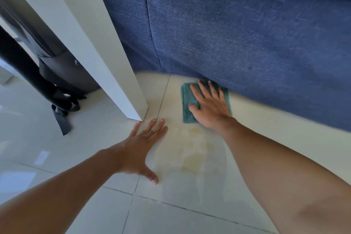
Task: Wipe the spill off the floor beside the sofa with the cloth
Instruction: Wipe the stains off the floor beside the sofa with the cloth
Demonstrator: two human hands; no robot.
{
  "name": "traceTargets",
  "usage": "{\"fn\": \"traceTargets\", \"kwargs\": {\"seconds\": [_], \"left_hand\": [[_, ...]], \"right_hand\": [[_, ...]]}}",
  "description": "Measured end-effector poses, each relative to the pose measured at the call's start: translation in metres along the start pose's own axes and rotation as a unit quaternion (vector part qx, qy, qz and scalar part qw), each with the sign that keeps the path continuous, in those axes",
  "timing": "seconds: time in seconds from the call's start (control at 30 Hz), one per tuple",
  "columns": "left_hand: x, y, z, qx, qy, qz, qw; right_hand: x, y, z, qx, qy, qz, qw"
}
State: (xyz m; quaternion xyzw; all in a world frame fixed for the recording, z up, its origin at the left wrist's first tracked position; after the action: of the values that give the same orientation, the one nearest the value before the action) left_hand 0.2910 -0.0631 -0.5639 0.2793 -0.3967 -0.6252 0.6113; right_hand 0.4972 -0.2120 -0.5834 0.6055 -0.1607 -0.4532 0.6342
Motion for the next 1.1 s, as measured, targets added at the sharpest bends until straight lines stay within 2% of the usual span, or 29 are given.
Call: {"fn": "traceTargets", "kwargs": {"seconds": [0.17, 0.4, 0.67, 0.9, 1.1], "left_hand": [[0.001, 0.002, 0.0, -0.007, 0.004, -0.01, 1.0], [0.002, 0.005, 0.002, 0.003, 0.01, -0.047, 0.999], [0.012, 0.014, 0.004, -0.021, 0.021, -0.07, 0.997], [0.016, 0.016, 0.004, -0.045, 0.03, -0.08, 0.995], [0.014, -0.002, 0.007, 0.015, 0.061, -0.012, 0.998]], "right_hand": [[-0.025, -0.009, 0.005, -0.022, 0.049, -0.006, 0.999], [-0.015, -0.008, 0.016, -0.029, 0.068, -0.006, 0.997], [0.032, -0.002, 0.067, -0.006, 0.005, -0.012, 1.0], [0.039, -0.014, 0.125, 0.014, -0.069, -0.034, 0.997], [-0.005, -0.062, 0.241, 0.123, -0.209, -0.11, 0.964]]}}
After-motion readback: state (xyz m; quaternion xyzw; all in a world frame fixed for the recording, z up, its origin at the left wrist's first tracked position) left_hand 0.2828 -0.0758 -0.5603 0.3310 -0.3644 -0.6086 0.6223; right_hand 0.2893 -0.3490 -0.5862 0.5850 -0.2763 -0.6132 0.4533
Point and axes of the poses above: each hand's wrist, its own z-axis away from the middle knuckle, its own y-axis out of the back of the hand, x = y × z, the point moved 4 cm from there along -z, towards the middle knuckle, and after that the axes turned 12 degrees about -z, right-handed, at the moved point
